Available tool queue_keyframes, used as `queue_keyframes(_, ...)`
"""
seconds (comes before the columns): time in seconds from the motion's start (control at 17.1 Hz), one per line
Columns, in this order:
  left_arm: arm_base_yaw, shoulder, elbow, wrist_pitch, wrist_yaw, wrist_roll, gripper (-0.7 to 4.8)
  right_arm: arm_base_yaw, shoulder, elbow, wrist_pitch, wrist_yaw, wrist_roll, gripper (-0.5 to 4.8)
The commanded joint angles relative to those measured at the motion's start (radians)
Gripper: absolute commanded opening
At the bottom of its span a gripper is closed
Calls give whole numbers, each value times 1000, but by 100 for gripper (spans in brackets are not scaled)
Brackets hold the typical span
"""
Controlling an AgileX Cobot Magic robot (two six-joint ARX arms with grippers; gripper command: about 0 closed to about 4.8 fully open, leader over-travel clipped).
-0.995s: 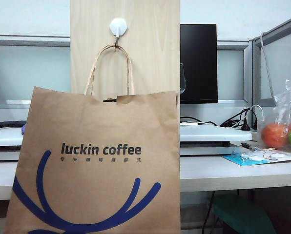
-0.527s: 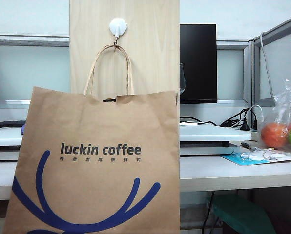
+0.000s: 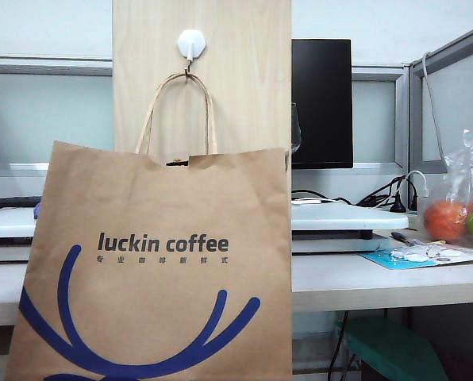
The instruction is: Pick up the paper bag and hang it on the hook.
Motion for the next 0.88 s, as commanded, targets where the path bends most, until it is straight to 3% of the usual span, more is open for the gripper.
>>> queue_keyframes(0.06,0,0,-14,20,23,-2,-5,0,0,-7,13,-4,-2,0)
queue_keyframes(0.88,0,0,-14,20,53,72,-4,0,0,-7,13,-3,-3,0)
